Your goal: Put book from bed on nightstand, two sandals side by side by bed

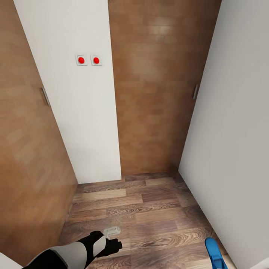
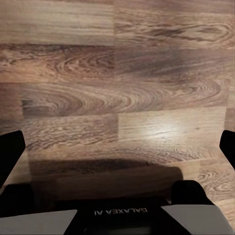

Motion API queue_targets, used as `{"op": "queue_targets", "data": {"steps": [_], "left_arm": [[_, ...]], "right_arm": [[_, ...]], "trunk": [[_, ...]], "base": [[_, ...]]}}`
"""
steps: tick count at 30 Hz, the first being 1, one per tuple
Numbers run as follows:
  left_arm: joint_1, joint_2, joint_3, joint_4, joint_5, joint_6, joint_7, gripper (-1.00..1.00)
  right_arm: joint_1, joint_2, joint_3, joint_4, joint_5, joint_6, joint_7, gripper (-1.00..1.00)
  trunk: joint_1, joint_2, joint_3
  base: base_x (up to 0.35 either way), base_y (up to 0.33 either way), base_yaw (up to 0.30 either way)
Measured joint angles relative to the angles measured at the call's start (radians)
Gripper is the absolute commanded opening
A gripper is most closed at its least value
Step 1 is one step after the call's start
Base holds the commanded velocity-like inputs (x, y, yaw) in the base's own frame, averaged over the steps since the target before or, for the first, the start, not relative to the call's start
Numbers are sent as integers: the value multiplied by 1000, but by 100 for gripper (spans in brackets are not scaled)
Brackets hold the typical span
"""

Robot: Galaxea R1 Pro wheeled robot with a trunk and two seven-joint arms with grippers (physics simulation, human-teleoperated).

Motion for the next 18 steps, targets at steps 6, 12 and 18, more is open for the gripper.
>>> {"op": "queue_targets", "data": {"steps": [6, 12, 18], "left_arm": [[3, 0, 0, 0, -1, 0, 0, 100], [4, 0, 0, 0, -1, 0, 0, 100], [4, 0, 0, 0, -2, 0, 0, 100]], "right_arm": [[1, -1, 0, 0, 1, 2, -1, -100], [1, -1, 0, 0, 1, 9, -2, -100], [1, -1, 0, 0, 1, 15, -1, -100]], "trunk": [[-23, 42, 29], [-46, 84, 52], [-69, 126, 72]], "base": [[0, 0, 0], [0, 0, 0], [0, 0, -9]]}}
